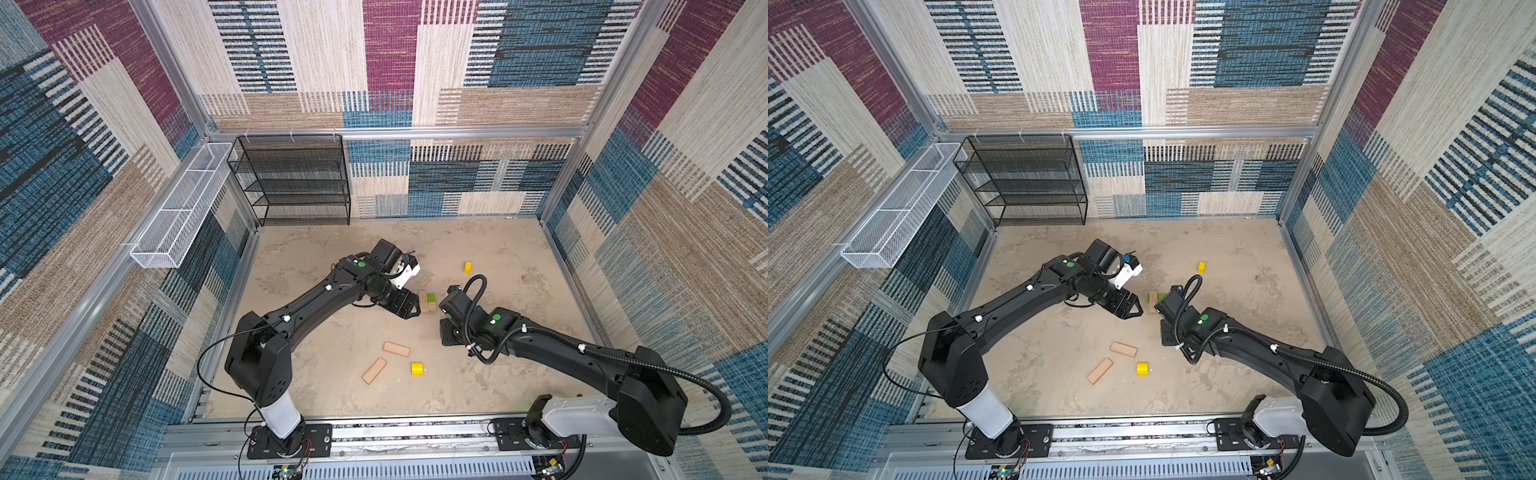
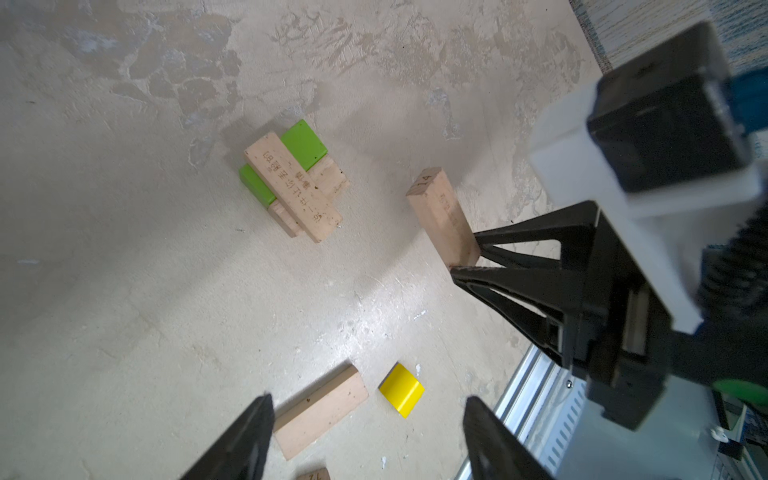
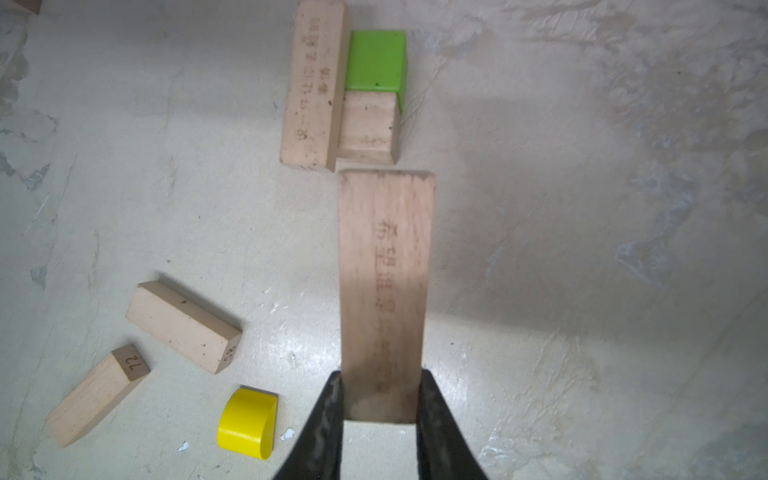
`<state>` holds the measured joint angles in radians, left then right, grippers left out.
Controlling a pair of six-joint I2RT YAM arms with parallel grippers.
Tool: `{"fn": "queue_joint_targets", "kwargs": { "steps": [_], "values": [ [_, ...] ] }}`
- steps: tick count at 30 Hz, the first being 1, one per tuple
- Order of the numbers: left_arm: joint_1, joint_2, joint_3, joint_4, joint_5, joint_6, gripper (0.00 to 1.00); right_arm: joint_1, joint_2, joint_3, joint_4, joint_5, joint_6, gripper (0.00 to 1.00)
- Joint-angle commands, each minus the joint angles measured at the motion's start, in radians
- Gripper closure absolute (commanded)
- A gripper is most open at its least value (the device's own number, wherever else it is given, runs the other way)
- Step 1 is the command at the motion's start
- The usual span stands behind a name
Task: Build the wood block tower
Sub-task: 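Lift the block with the right gripper and carry it toward the block stack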
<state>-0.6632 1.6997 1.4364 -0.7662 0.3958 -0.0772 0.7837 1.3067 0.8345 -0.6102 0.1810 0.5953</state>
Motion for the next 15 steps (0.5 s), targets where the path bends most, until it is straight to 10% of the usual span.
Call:
{"fn": "queue_joint_targets", "kwargs": {
  "steps": [1,15],
  "values": [
    [0.001,-0.010,0.004,-0.006,-0.022,0.008,0.24,-0.012,0.000,0.011,0.069,-0.028,-0.066,1.00],
    [0.002,-0.005,0.007,-0.010,-0.025,0.010,0.23,-0.122,0.054,0.034,0.114,-0.123,-0.161,1.00]
  ]
}}
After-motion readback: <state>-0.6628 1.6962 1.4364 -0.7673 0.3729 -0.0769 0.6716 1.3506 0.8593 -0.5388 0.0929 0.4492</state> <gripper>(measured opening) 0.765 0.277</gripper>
